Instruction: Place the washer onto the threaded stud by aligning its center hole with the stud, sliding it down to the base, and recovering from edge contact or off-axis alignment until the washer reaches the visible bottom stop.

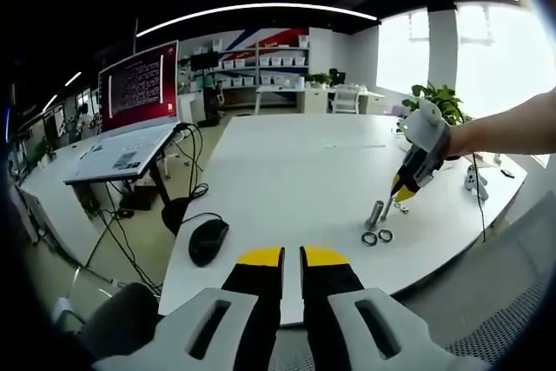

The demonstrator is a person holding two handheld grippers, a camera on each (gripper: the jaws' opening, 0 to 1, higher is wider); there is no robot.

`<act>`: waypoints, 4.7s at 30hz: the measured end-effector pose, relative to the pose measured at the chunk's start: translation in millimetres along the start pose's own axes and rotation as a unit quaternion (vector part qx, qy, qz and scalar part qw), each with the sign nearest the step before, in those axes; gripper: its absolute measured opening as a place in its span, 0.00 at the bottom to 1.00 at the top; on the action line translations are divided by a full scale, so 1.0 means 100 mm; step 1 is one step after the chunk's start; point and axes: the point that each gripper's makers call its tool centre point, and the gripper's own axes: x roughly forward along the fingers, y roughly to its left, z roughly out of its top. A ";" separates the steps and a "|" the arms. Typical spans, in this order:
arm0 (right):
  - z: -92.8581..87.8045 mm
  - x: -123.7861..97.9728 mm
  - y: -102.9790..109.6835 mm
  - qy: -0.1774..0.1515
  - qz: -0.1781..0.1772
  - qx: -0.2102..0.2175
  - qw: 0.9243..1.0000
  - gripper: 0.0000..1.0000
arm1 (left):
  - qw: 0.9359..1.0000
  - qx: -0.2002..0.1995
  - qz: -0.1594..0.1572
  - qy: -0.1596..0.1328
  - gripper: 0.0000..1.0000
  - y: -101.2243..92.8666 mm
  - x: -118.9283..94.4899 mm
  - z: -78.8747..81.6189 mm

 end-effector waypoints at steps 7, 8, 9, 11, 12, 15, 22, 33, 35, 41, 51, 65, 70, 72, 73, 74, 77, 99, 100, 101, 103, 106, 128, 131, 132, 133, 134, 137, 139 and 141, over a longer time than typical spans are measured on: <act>0.02 0.05 0.00 0.002 0.003 -0.003 1.000 0.14 | 1.000 -0.002 0.002 0.001 0.05 0.00 0.00 0.00; 0.01 0.05 0.01 0.004 0.004 -0.005 1.000 0.14 | 1.000 -0.002 0.002 0.001 0.05 0.00 0.00 0.00; 0.01 0.07 0.01 0.005 0.005 -0.006 1.000 0.14 | 1.000 -0.002 0.002 0.000 0.05 0.00 0.00 0.00; 0.01 0.08 0.01 0.007 0.006 -0.007 1.000 0.14 | 1.000 -0.003 0.003 0.000 0.05 0.00 0.00 0.00; 0.00 0.09 0.01 0.009 0.006 -0.008 1.000 0.14 | 1.000 -0.003 0.003 0.000 0.05 0.01 0.00 0.00; -0.02 0.14 0.00 0.014 0.008 -0.009 1.000 0.14 | 1.000 -0.005 0.004 0.000 0.05 0.01 0.00 0.00; -0.09 0.28 0.04 0.027 0.013 -0.011 0.999 0.14 | 1.000 -0.004 0.003 0.005 0.05 0.01 0.00 -0.02; -0.16 0.42 0.05 0.044 0.017 -0.016 0.999 0.14 | 1.000 -0.003 0.002 0.008 0.04 0.01 0.01 -0.02; -0.17 0.44 0.05 0.045 0.017 -0.016 0.999 0.14 | 1.000 -0.003 0.003 0.008 0.04 0.01 0.01 -0.02; -0.20 0.47 0.07 0.051 0.020 -0.014 0.998 0.14 | 1.000 -0.002 0.002 0.010 0.04 0.01 0.01 -0.03; -0.37 0.48 0.14 0.071 0.031 -0.020 0.997 0.15 | 1.000 -0.002 0.002 0.010 0.04 0.01 0.01 -0.03; -0.47 0.31 0.11 0.042 0.002 0.028 0.999 0.25 | 1.000 -0.002 -0.004 0.004 0.03 -0.01 0.01 -0.01; -0.54 0.16 0.14 0.029 -0.012 0.061 0.998 0.25 | 1.000 0.001 -0.009 0.008 0.03 -0.03 0.01 -0.02; -0.57 0.10 0.16 0.025 -0.017 0.076 0.997 0.25 | 1.000 0.003 -0.015 0.009 0.03 -0.05 0.01 -0.02; -0.58 0.08 0.17 0.025 -0.018 0.081 0.996 0.25 | 1.000 0.004 -0.016 0.010 0.03 -0.05 0.01 -0.03; -0.60 0.04 0.18 0.024 -0.021 0.089 0.996 0.25 | 1.000 0.006 -0.019 0.011 0.03 -0.06 0.01 -0.03; -0.63 -0.04 0.21 0.024 -0.029 0.103 0.994 0.25 | 1.000 0.010 -0.025 0.012 0.03 -0.09 0.01 -0.03; -0.72 -0.50 0.34 0.006 -0.049 0.145 0.988 0.25 | 0.997 0.033 -0.062 0.014 0.06 -0.20 0.00 -0.04; -0.74 -0.47 0.31 0.006 -0.044 0.143 0.989 0.25 | 0.998 0.029 -0.058 0.014 0.06 -0.19 0.00 -0.04; -0.75 -0.45 0.30 0.006 -0.041 0.141 0.989 0.25 | 0.998 0.027 -0.055 0.016 0.06 -0.18 0.00 -0.05; -0.79 -0.40 0.25 0.005 -0.035 0.135 0.990 0.25 | 0.998 0.023 -0.048 0.015 0.05 -0.16 -0.01 -0.05; -0.81 -0.30 0.20 -0.005 -0.023 0.139 0.990 0.25 | 0.998 0.023 -0.051 -0.008 0.05 -0.17 -0.03 0.02; -1.02 0.06 0.12 -0.015 0.002 0.147 0.989 0.23 | 1.000 -0.011 -0.011 0.005 0.03 -0.08 -0.05 -0.03; -1.00 0.07 0.08 -0.014 -0.005 0.148 0.989 0.23 | 1.000 -0.010 -0.017 0.010 0.03 -0.11 -0.06 -0.04; -0.99 0.08 0.05 -0.012 -0.008 0.147 0.989 0.23 | 1.000 -0.010 -0.018 0.010 0.02 -0.12 -0.05 -0.03; -0.99 0.09 0.02 -0.011 -0.011 0.147 0.989 0.23 | 1.000 -0.011 -0.019 0.009 0.02 -0.12 -0.05 -0.03; -1.00 0.10 -0.02 -0.009 -0.015 0.152 0.988 0.23 | 1.000 -0.012 -0.018 0.006 0.02 -0.12 -0.05 -0.02; -0.99 0.14 -0.06 -0.006 -0.015 0.158 0.987 0.23 | 1.000 -0.012 -0.017 0.004 0.02 -0.13 -0.07 -0.01; -0.99 0.18 -0.08 0.000 -0.016 0.154 0.988 0.23 | 1.000 -0.012 -0.016 0.005 0.02 -0.14 -0.07 -0.01; -0.97 0.21 -0.09 0.002 -0.015 0.153 0.988 0.23 | 1.000 -0.013 -0.016 0.005 0.02 -0.13 -0.07 0.00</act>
